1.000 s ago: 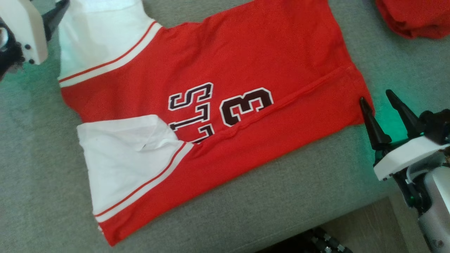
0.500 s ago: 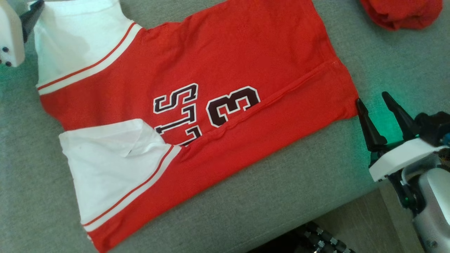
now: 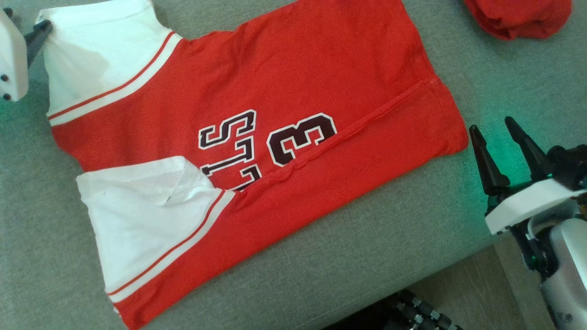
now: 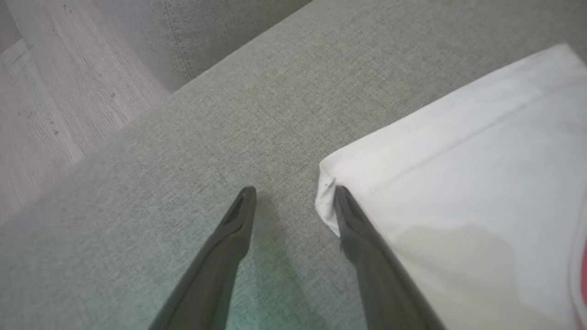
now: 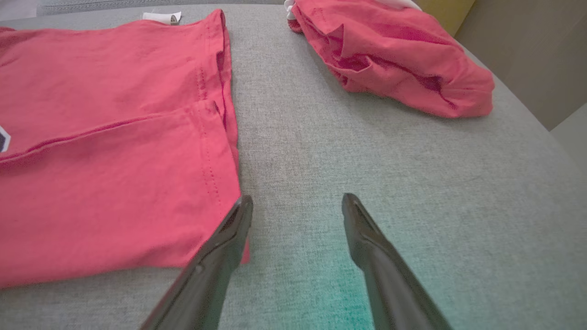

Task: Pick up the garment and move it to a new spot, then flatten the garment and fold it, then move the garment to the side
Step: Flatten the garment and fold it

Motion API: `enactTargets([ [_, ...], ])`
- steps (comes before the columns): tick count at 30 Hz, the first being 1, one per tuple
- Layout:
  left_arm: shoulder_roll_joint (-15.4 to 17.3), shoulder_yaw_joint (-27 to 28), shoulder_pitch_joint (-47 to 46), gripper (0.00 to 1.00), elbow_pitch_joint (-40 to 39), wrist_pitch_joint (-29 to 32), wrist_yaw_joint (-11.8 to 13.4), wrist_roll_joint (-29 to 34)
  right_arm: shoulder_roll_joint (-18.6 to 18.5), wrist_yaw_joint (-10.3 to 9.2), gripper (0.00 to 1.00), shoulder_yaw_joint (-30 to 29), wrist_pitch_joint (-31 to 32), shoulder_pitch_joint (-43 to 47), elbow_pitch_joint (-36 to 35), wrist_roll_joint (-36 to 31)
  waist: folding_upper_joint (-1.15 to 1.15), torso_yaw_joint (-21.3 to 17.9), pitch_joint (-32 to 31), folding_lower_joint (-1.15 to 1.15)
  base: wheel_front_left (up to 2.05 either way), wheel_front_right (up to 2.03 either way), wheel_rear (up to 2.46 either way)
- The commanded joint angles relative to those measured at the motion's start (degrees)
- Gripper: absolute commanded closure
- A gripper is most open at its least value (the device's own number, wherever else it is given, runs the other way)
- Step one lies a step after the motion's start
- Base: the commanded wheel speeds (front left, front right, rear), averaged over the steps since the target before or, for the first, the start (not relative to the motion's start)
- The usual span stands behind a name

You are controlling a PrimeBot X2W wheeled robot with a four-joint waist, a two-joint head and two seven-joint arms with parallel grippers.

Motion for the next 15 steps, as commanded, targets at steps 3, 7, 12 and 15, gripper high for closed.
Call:
enactTargets([
  [3, 2.5, 1.2, -2.2, 0.17, -1.6, -1.0, 0.1, -0.5, -0.8, 0.37, 0.0, 0.2, -0.2, 1.7, -2.0, -0.5, 0.0, 0.2, 0.3, 0.0, 0.0, 0.0, 0.0],
  [7, 2.4, 0.0, -2.4, 0.56, -2.6, -1.7, 0.1, -1.2, -0.8, 0.37, 0.0, 0.3, 0.0, 1.7, -2.2, -0.4, 0.0, 0.2, 0.6, 0.0, 0.0, 0.0, 0.0],
  [12, 2.9, -2.0, -2.9, 1.0, -4.1, -3.8, 0.1, -1.2, -1.4, 0.37, 0.0, -0.1, 0.2, 1.6, -2.6, -0.3, 0.0, 0.3, 0.6, 0.0, 0.0, 0.0, 0.0],
  [15, 3.0, -3.0, -3.3, 1.0, -4.7, -7.2, 0.1, -0.9, -1.4, 0.37, 0.0, -0.5, 0.3, 1.0, -3.3, -0.3, 0.0, 0.6, 0.3, 0.0, 0.0, 0.0, 0.0],
])
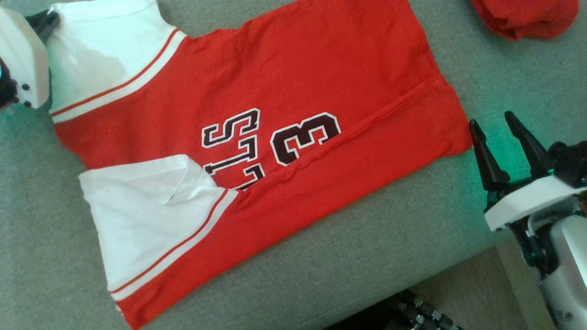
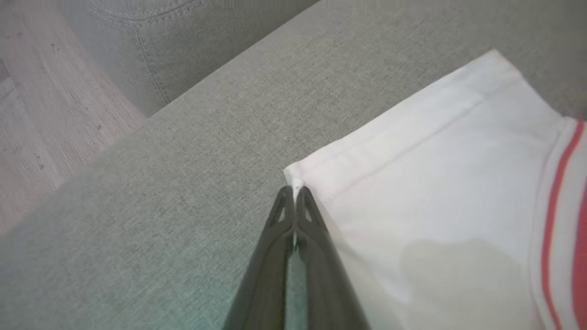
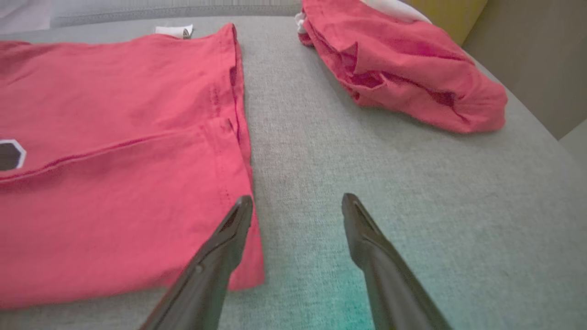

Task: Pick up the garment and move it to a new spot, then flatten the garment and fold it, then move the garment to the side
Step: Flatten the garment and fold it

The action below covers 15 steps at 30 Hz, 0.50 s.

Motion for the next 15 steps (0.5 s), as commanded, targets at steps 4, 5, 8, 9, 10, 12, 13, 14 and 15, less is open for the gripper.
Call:
enactTargets([
  [4, 2.0, -0.2, -3.9, 1.0, -1.9, -4.4, 0.1, 0.3, -1.8, 0.37, 0.0, 0.3, 1.4, -2.1, -3.7, 2.1, 0.0, 1.3, -0.9, 0.0, 0.0, 0.0, 0.0],
  [5, 1.8, -0.7, -4.2, 1.0, -2.1, -5.1, 0.1, 0.3, -2.0, 0.37, 0.0, 0.9, 2.3, -3.3, -4.1, 3.0, 0.0, 1.7, -1.1, 0.0, 0.0, 0.0, 0.0],
  [8, 1.5, -2.4, -5.5, 1.0, -2.7, -6.7, 0.1, 0.0, -2.6, 0.37, 0.0, 2.9, 5.9, -8.6, -4.3, 5.1, 0.0, 2.6, -1.4, 0.0, 0.0, 0.0, 0.0],
  [9, 1.5, -2.9, -6.0, 1.0, -3.0, -7.3, 0.1, 0.1, -2.5, 0.37, 0.0, 3.3, 7.4, -10.7, -3.6, 5.8, 0.0, 2.9, -1.5, 0.0, 0.0, 0.0, 0.0],
  [10, 1.4, -3.4, -6.4, 1.0, -3.2, -7.9, 0.1, 0.1, -2.3, 0.37, 0.0, 3.6, 8.9, -13.1, -2.5, 6.3, 0.0, 3.2, -1.5, 0.0, 0.0, 0.0, 0.0],
  [12, 1.3, -3.9, -6.8, 1.0, -3.3, -8.3, 0.1, -0.1, -2.1, 0.37, 0.0, 3.9, 10.6, -15.5, -1.0, 6.2, 0.0, 3.5, -1.5, 0.0, 0.0, 0.0, 0.0],
  [13, 1.2, -4.3, -7.2, 1.0, -3.5, -8.8, 0.1, -0.1, -1.9, 0.37, 0.0, 4.1, 12.0, -18.0, 0.7, 5.7, 0.0, 4.0, -1.4, 0.0, 0.0, 0.0, 0.0],
  [14, 1.1, -4.7, -7.7, 1.0, -3.7, -9.2, 0.1, -0.2, -1.2, 0.37, 0.0, 4.2, 13.4, -20.5, 2.7, 5.4, 0.0, 4.4, -1.2, 0.0, 0.0, 0.0, 0.0],
  [15, 0.9, -5.1, -8.1, 1.0, -3.9, -9.5, 0.1, -0.3, -0.3, 0.37, 0.0, 4.2, 14.8, -22.8, 4.9, 5.3, 0.0, 4.8, -1.1, 0.0, 0.0, 0.0, 0.0],
])
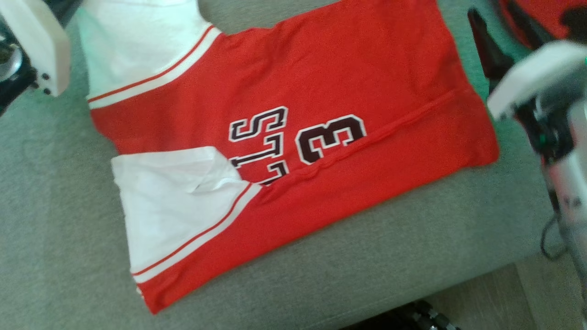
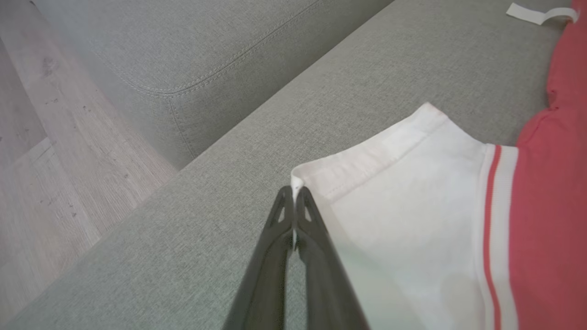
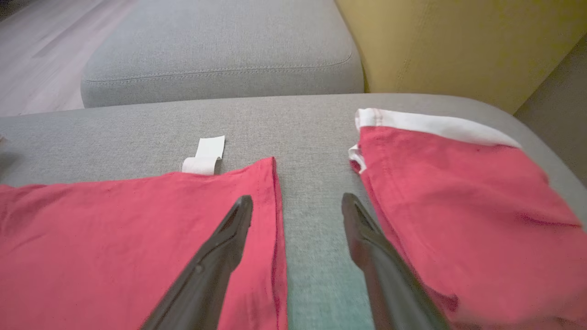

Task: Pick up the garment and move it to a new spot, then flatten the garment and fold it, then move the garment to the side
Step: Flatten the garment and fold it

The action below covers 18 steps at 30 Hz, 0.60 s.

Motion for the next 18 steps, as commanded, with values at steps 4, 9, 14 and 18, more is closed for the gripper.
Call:
enactTargets([
  [4, 0.3, 0.9, -4.7, 1.0, -1.1, -1.8, 0.1, -0.1, 2.3, 0.37, 0.0, 0.5, 3.2, -7.9, 7.7, -1.3, 0.0, 2.7, 1.0, 0.0, 0.0, 0.0, 0.0],
  [9, -0.9, -0.1, -5.9, 1.0, -0.5, -3.3, 0.1, 0.0, 4.7, 0.37, 0.0, 1.5, 4.1, -16.4, 18.9, -4.8, 0.0, 4.4, 1.5, 0.0, 0.0, 0.0, 0.0],
  [14, -1.4, -0.6, -6.4, 1.0, -0.4, -3.7, 0.1, 0.0, 6.5, 0.37, 0.0, 1.6, 4.2, -21.9, 27.8, -8.1, 0.0, 5.3, 1.7, 0.0, 0.0, 0.0, 0.0],
  [18, -1.9, -0.7, -6.7, 1.0, -0.3, -3.7, 0.1, -0.2, 7.3, 0.37, 0.51, 1.6, 3.4, -24.5, 32.6, -10.5, 0.0, 5.9, 1.9, 0.0, 0.0, 0.0, 0.0],
])
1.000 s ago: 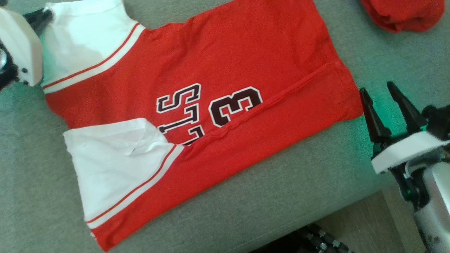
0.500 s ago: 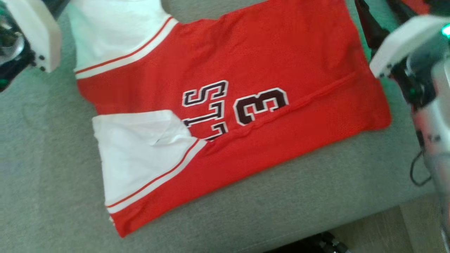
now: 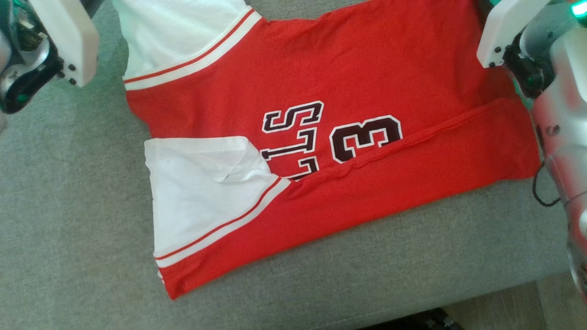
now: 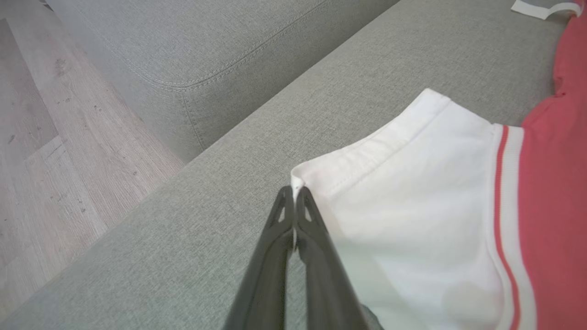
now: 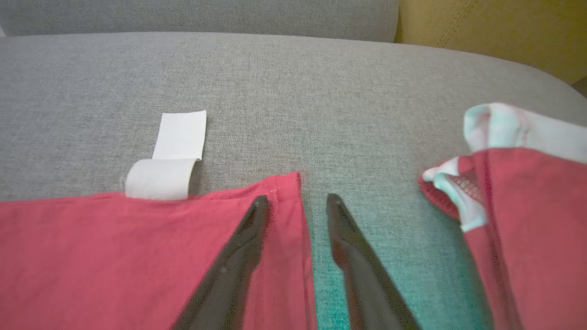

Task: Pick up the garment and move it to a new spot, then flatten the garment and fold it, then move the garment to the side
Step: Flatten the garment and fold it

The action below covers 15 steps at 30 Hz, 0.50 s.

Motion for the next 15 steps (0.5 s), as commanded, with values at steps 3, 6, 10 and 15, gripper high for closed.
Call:
enactTargets([
  [3, 1.1, 2.5, -3.6, 1.0, -0.4, 0.0, 0.1, -0.3, 1.1, 0.37, 0.55, 0.4, -1.6, -2.4, 1.1, -1.7, 0.0, 0.3, 0.1, 0.0, 0.0, 0.0, 0.0],
  [6, 1.0, 2.5, -3.4, 1.0, -0.4, 0.2, 0.1, -0.1, 1.5, 0.37, 0.55, 1.3, -2.4, -3.4, 2.9, -2.5, 0.0, 0.4, 0.1, 0.0, 0.0, 0.0, 0.0],
  [10, 0.9, 2.5, -3.4, 1.0, -0.3, 0.4, 0.1, 0.0, 1.6, 0.37, 0.56, 2.1, -3.1, -4.8, 5.1, -3.6, 0.0, 0.7, 0.2, 0.0, 0.0, 0.0, 0.0],
  [15, 0.5, 2.5, -3.6, 1.0, -0.6, 1.0, 0.1, 0.3, 1.9, 0.37, 0.55, 2.9, -3.8, -6.3, 7.7, -3.6, 0.0, 1.2, 0.6, 0.0, 0.0, 0.0, 0.0],
])
